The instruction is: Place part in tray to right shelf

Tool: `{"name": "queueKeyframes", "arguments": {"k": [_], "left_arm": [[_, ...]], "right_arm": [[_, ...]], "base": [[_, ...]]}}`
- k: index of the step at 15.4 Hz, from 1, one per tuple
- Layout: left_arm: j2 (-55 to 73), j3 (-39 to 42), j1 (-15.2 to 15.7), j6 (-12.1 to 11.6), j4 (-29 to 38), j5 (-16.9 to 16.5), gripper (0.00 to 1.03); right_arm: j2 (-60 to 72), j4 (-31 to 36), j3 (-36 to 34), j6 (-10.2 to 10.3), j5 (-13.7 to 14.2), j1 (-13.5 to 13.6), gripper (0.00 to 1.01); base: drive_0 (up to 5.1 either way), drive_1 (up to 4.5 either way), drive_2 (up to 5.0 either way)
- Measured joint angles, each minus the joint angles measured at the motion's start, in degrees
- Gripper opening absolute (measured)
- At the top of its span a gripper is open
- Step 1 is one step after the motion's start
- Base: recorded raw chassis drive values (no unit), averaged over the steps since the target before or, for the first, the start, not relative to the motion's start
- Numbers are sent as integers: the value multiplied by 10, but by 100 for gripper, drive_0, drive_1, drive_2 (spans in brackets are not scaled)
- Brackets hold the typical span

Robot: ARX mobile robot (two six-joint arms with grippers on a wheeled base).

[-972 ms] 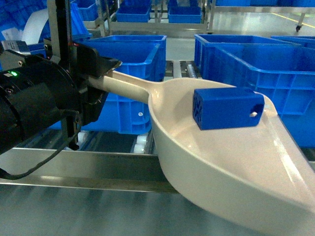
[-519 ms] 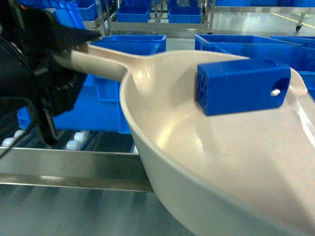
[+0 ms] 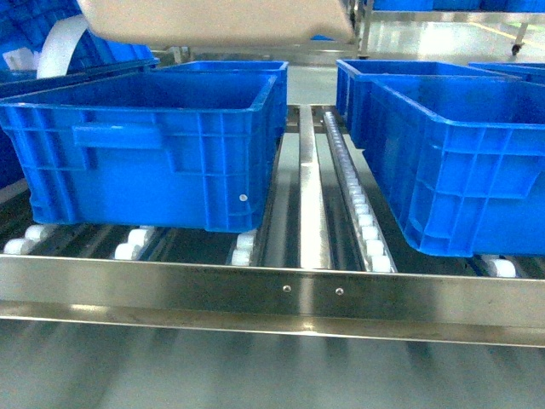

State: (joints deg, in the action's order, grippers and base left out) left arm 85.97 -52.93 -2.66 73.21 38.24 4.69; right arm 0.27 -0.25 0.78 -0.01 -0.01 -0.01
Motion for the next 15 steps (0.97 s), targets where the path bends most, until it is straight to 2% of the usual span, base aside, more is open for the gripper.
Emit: {"name": "queueKeyframes", "arguments": {"k": [1, 2, 3, 4, 6, 7, 10, 12, 14, 15], "left_arm": [[41, -65, 19, -31, -49, 29, 13], [94, -151, 27, -75, -123, 87, 13], [140, -223, 36, -127, -186, 160, 13], [165, -264, 39, -167, -214, 194, 13], [160, -282, 31, -229, -197, 215, 13], [137, -276, 18, -249, -195, 217, 13], [57, -186, -3, -254, -151, 214, 13], [-4, -112, -5, -241, -137, 233, 13], [-85, -12, -27, -239, -41, 216, 13], [-108, -8, -31, -251, -62, 186, 13]], "right_arm": [[0, 0, 0, 0, 0, 0, 98], [0, 0, 0, 0, 0, 0, 98], [0, 0, 0, 0, 0, 0, 98], [0, 0, 0, 0, 0, 0, 98], [0, 0, 0, 0, 0, 0, 98], [0, 0, 0, 0, 0, 0, 98], [0, 0, 0, 0, 0, 0, 98], [0, 0, 0, 0, 0, 0, 98], [0, 0, 0, 0, 0, 0, 98], [0, 0, 0, 0, 0, 0, 92]], "base": [[0, 0, 0], [0, 0, 0], [0, 0, 0], [0, 0, 0], [0, 0, 0], [0, 0, 0], [0, 0, 0], [0, 0, 0], [0, 0, 0], [0, 0, 0]]}}
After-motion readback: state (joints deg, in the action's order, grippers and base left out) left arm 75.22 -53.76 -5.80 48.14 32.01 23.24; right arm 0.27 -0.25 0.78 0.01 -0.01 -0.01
